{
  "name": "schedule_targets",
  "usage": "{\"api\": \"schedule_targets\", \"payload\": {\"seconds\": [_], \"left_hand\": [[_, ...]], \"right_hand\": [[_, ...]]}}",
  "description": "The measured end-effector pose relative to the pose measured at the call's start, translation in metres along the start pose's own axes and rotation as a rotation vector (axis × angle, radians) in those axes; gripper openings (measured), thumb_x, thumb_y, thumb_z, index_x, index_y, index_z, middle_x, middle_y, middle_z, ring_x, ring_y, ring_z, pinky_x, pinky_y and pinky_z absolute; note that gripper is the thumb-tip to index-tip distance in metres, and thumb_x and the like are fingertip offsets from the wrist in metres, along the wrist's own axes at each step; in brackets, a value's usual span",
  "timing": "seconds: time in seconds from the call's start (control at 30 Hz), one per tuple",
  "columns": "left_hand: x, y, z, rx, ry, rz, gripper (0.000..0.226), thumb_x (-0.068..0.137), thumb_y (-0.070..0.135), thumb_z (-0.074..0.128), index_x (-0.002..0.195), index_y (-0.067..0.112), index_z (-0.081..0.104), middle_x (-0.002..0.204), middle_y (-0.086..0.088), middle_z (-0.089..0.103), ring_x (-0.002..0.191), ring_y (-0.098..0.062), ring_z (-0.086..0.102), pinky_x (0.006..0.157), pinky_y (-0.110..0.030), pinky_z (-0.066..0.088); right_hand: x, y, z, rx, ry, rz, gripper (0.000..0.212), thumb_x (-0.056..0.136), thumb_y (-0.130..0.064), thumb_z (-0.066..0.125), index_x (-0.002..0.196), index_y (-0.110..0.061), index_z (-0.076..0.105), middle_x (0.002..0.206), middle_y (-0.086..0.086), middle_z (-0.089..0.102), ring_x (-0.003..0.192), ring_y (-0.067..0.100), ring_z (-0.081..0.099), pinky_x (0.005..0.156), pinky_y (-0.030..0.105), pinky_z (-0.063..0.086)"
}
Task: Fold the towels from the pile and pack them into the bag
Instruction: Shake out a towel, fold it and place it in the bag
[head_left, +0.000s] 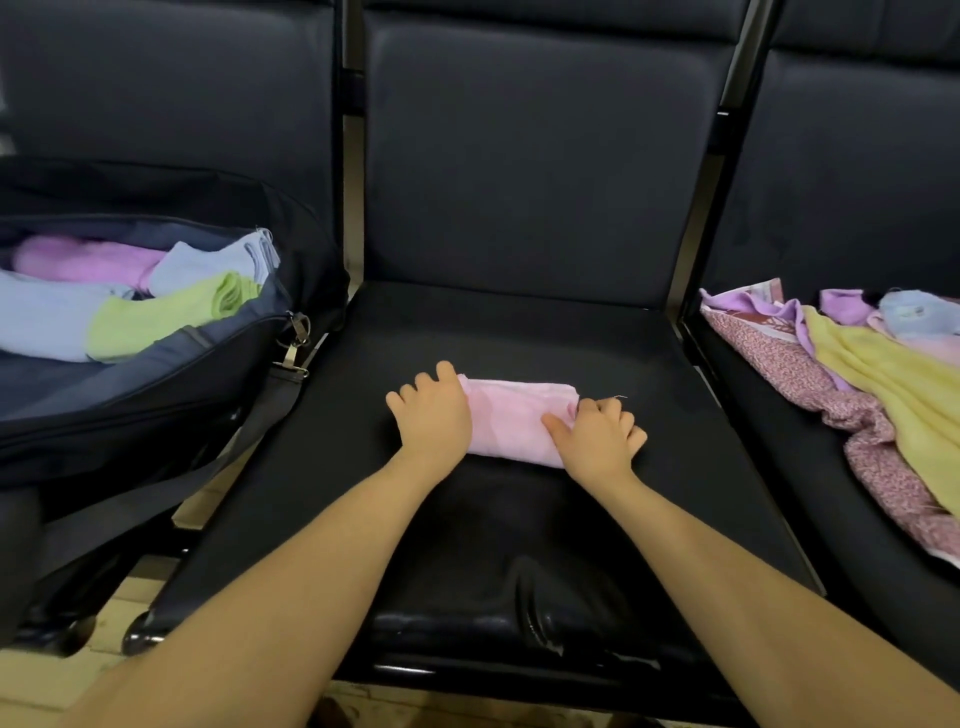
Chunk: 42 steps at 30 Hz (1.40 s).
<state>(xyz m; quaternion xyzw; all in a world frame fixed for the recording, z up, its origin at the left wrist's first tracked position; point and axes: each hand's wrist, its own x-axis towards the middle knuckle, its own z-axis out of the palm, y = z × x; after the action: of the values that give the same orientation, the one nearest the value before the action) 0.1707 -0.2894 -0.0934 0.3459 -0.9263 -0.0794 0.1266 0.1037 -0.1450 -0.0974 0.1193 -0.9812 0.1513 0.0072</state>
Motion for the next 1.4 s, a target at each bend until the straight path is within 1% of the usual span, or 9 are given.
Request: {"api": "schedule_targets", "payload": {"seconds": [0.27,0.4,0.5,0.73,0.83,0.97,1.1,1.27,1.4], "left_hand": [[-0.028,-0.031,-0.014,0.082,0.081,0.177,0.032,0.099,0.017,0.041,0.129,0.01,0.039,0.115,-0.007,0.053,0.089,-0.022,0.058,0.085,-0.035,0.036],[-0.038,-0.055,-0.035,0.126,0.379,0.257,0.036,0.057,0.016,0.086,0.085,0.008,0.065,0.064,-0.003,0.056,0.041,-0.017,0.047,0.054,-0.029,0.038],[-0.042,-0.078,-0.059,0.203,0.513,0.284,0.033,0.052,0.015,0.086,0.076,0.011,0.065,0.056,0.0,0.051,0.037,-0.017,0.043,0.051,-0.027,0.039],[-0.042,-0.129,-0.114,0.143,0.624,0.261,0.033,0.065,0.018,0.085,0.09,0.006,0.067,0.066,-0.007,0.061,0.046,-0.023,0.054,0.056,-0.032,0.044],[-0.032,-0.158,-0.133,0.124,0.636,0.233,0.032,0.066,0.015,0.084,0.09,0.005,0.065,0.065,-0.008,0.059,0.046,-0.027,0.053,0.055,-0.033,0.043],[-0.009,-0.203,-0.159,0.174,0.636,0.169,0.028,0.067,0.015,0.083,0.086,0.004,0.065,0.064,-0.011,0.059,0.046,-0.029,0.052,0.055,-0.033,0.042],[0.021,-0.262,-0.177,0.067,0.583,0.082,0.026,0.09,0.016,0.062,0.109,-0.002,0.06,0.087,-0.021,0.063,0.07,-0.038,0.058,0.067,-0.039,0.032],[0.061,-0.349,-0.178,0.183,0.683,0.114,0.029,0.069,0.005,0.082,0.088,-0.006,0.064,0.066,-0.019,0.059,0.044,-0.032,0.051,0.056,-0.04,0.044],[0.097,-0.418,-0.165,0.255,0.653,0.12,0.02,0.073,0.007,0.074,0.086,-0.005,0.063,0.065,-0.017,0.056,0.041,-0.03,0.048,0.058,-0.036,0.037]], "right_hand": [[-0.038,-0.006,-0.003,0.214,-0.006,-0.082,0.024,0.096,-0.039,0.048,0.099,-0.016,0.044,0.092,0.0,0.059,0.091,0.023,0.059,0.085,0.035,0.023],[-0.06,-0.024,-0.011,0.325,0.057,-0.12,0.019,0.096,-0.033,0.048,0.086,-0.017,0.043,0.082,-0.002,0.058,0.075,0.018,0.054,0.077,0.031,0.021],[-0.073,-0.049,-0.026,0.177,0.153,-0.169,0.023,0.098,-0.027,0.042,0.077,-0.018,0.038,0.071,-0.007,0.043,0.062,0.013,0.044,0.066,0.028,0.02],[-0.105,-0.107,-0.064,0.297,0.199,-0.325,0.028,0.098,-0.024,0.042,0.071,-0.024,0.035,0.09,0.007,0.063,0.082,0.024,0.061,0.078,0.035,0.028],[-0.109,-0.143,-0.074,0.383,0.138,-0.373,0.014,0.097,-0.026,0.044,0.086,-0.017,0.044,0.092,0.005,0.061,0.086,0.025,0.06,0.087,0.038,0.037],[-0.11,-0.207,-0.081,0.587,0.053,-0.39,0.02,0.094,-0.034,0.048,0.092,-0.013,0.048,0.088,0.003,0.059,0.085,0.027,0.06,0.088,0.047,0.048],[-0.105,-0.27,-0.074,0.569,0.03,-0.479,0.026,0.093,-0.039,0.052,0.092,-0.014,0.047,0.088,0.001,0.057,0.087,0.027,0.059,0.087,0.045,0.047],[-0.088,-0.352,-0.039,0.473,-0.008,-0.587,0.03,0.092,-0.046,0.054,0.08,-0.02,0.046,0.091,0.001,0.061,0.095,0.026,0.056,0.086,0.034,0.031],[-0.074,-0.414,0.007,0.385,-0.018,-0.603,0.042,0.089,-0.05,0.053,0.063,-0.024,0.034,0.082,0.002,0.057,0.097,0.027,0.054,0.085,0.038,0.024]]}}
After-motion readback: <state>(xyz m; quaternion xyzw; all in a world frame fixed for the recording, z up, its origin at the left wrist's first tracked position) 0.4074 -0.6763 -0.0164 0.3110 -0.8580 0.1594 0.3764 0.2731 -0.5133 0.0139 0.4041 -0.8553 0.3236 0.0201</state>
